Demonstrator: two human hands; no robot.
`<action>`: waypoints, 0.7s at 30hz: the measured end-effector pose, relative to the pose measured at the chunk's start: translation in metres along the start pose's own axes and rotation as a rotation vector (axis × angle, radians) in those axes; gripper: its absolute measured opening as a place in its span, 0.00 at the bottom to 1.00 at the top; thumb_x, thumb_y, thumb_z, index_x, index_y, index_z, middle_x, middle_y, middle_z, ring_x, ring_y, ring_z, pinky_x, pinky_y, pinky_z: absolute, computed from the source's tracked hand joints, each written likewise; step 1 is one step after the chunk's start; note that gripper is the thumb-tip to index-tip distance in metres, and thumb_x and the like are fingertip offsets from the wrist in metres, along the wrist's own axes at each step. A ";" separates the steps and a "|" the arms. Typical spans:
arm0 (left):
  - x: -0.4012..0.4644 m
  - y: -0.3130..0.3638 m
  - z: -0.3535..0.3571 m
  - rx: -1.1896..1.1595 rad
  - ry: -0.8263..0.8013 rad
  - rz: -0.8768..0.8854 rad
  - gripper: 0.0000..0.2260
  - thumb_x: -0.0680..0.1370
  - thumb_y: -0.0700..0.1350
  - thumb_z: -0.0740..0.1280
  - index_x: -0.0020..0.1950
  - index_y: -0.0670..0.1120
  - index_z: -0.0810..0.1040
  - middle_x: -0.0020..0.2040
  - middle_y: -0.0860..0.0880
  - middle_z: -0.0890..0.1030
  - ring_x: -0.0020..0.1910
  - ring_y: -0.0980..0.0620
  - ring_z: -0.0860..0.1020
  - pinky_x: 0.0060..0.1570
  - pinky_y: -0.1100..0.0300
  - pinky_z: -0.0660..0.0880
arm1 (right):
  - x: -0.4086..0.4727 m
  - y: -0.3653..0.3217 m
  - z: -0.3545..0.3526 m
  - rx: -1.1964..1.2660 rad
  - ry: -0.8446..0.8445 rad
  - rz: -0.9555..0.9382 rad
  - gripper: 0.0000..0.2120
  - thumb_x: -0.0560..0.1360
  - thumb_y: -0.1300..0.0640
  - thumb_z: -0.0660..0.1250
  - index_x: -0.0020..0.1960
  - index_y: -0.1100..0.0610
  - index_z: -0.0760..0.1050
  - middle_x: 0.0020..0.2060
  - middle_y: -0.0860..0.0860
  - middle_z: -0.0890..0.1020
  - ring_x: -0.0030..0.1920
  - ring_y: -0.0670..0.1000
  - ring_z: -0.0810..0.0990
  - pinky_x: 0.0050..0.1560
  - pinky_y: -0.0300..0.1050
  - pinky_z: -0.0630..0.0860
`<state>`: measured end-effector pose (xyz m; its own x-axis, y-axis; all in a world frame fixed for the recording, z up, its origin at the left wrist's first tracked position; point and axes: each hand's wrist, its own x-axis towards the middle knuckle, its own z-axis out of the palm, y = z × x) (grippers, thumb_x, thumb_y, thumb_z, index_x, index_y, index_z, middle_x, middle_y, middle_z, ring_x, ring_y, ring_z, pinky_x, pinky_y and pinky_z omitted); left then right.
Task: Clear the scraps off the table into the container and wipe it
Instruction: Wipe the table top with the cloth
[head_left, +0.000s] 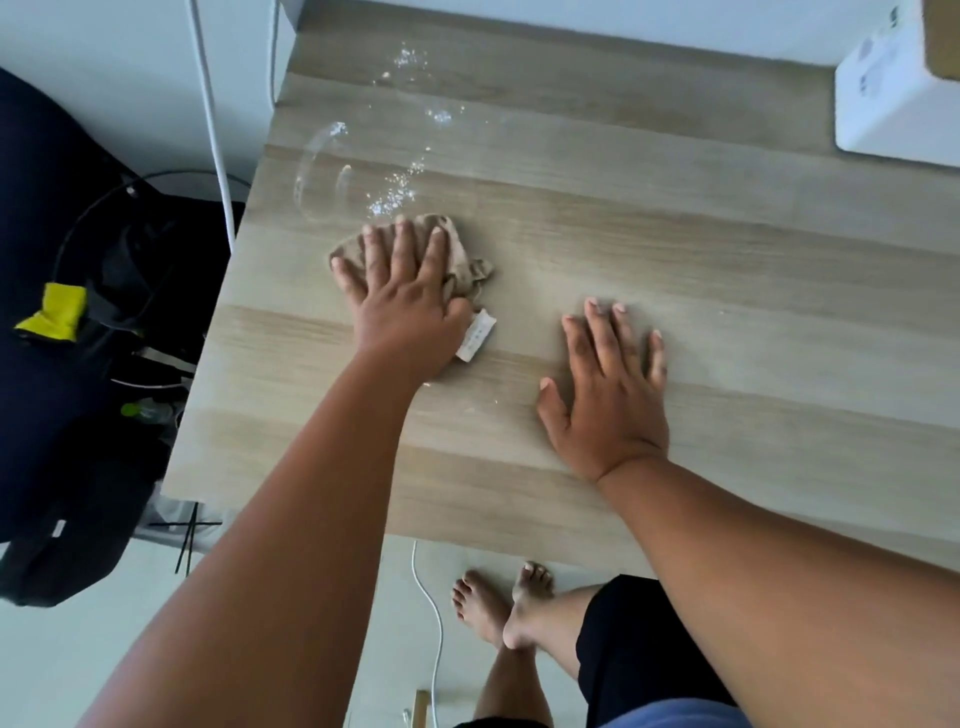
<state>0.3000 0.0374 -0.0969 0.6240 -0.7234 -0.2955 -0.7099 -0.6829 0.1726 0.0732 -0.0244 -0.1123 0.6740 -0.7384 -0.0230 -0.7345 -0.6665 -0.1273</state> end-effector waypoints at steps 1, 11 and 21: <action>-0.004 0.008 0.002 0.016 -0.003 0.079 0.38 0.74 0.60 0.53 0.84 0.57 0.49 0.85 0.48 0.44 0.83 0.42 0.38 0.77 0.32 0.35 | 0.000 0.000 0.001 -0.001 0.004 -0.001 0.35 0.78 0.40 0.55 0.81 0.54 0.61 0.83 0.54 0.57 0.83 0.58 0.51 0.80 0.67 0.47; -0.129 -0.059 0.033 0.063 0.125 0.473 0.35 0.73 0.55 0.63 0.81 0.51 0.65 0.83 0.47 0.60 0.83 0.42 0.54 0.76 0.32 0.56 | 0.001 -0.004 0.000 0.040 -0.013 0.009 0.32 0.78 0.45 0.55 0.81 0.53 0.62 0.83 0.53 0.57 0.84 0.57 0.50 0.80 0.68 0.48; -0.101 -0.046 0.017 -0.149 0.036 -0.126 0.39 0.72 0.58 0.54 0.85 0.56 0.51 0.85 0.49 0.45 0.83 0.44 0.38 0.77 0.36 0.33 | 0.000 -0.001 -0.003 0.043 -0.060 0.013 0.33 0.79 0.44 0.53 0.82 0.52 0.58 0.84 0.52 0.53 0.84 0.57 0.47 0.80 0.68 0.47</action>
<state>0.2642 0.1438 -0.0910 0.7180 -0.6325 -0.2906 -0.5708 -0.7739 0.2742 0.0741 -0.0242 -0.1095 0.6688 -0.7387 -0.0844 -0.7402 -0.6509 -0.1688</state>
